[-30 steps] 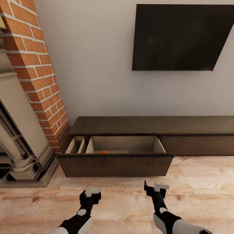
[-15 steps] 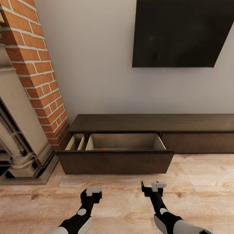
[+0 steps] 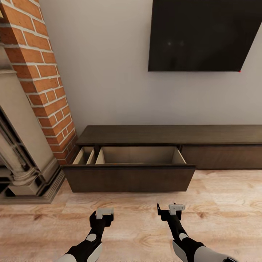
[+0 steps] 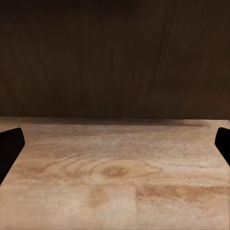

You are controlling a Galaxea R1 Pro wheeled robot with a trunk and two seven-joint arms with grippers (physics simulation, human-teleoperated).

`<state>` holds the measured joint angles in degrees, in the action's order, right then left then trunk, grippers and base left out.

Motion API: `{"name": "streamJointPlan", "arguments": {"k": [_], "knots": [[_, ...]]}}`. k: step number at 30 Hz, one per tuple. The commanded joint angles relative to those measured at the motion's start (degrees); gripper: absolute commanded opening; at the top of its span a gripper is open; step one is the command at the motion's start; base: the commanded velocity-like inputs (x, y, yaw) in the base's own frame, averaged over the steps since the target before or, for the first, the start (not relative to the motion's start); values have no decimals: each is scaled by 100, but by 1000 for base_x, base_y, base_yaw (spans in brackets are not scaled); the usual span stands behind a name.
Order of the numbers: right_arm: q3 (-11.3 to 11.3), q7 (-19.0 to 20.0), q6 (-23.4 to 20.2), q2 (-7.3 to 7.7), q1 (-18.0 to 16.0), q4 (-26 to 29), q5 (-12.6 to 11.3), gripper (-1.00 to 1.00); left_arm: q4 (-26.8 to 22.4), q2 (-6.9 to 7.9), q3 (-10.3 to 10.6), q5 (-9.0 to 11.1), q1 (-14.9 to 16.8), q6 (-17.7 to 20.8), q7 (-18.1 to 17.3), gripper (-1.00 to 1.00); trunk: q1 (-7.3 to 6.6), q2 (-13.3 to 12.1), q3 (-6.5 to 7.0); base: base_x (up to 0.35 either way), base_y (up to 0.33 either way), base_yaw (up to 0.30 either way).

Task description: Place each of the two pumpkins and all three candles from the living room inside a cabinet in the living room (use any cabinet), then make sure every cabinet is closed, and position the cauldron so it is next to a table in the living room.

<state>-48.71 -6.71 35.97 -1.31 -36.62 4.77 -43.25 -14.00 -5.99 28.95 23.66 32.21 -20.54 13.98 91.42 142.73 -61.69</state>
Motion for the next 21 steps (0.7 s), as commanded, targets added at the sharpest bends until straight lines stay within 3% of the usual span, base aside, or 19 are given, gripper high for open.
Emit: {"name": "streamJointPlan", "arguments": {"k": [1,10,21], "knots": [[-47,-51,7,-1,-3,-1,-1,100,3,1,50,24,5,-19,45,100,21,44,-23,0,0,0],[-42,-46,3,-8,-3,-2,-2,100,-246,8,48,39,5,-29,69,100,48,62,-222,0,0,0],[-40,-41,2,-3,-3,-2,0,100,-313,10,55,55,5,-20,78,100,48,62,-222,10,0,0]]}}
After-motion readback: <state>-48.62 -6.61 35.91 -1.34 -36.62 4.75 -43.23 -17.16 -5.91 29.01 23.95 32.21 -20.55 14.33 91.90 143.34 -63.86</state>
